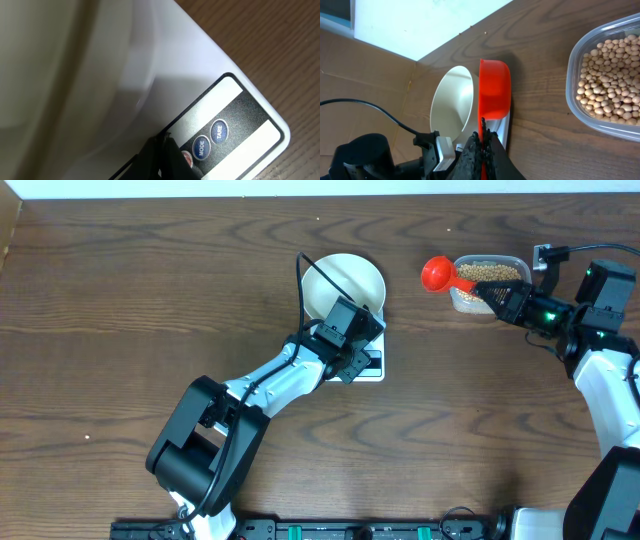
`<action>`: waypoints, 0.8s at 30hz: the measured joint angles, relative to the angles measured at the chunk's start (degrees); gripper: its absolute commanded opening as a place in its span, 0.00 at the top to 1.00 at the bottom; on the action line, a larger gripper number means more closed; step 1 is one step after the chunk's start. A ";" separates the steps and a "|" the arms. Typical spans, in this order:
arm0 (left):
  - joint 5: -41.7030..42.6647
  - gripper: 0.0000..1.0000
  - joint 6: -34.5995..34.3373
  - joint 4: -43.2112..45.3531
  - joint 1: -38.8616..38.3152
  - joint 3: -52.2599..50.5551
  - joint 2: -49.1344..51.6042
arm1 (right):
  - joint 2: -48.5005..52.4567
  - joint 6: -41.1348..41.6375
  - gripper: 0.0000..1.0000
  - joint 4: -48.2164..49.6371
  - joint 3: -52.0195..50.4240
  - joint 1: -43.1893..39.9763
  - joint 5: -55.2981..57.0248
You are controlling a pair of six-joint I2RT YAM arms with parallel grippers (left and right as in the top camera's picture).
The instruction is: Scoop item into bowl and weigh 50g on scale
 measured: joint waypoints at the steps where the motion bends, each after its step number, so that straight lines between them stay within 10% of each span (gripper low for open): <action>1: 0.00 0.93 -0.15 0.00 0.00 0.00 0.00 | 0.00 0.00 0.99 0.00 0.00 0.00 0.00; 24: 0.04 0.93 1.20 -1.31 -0.33 -1.66 -1.84 | 0.00 0.00 0.99 -0.17 0.00 0.00 0.02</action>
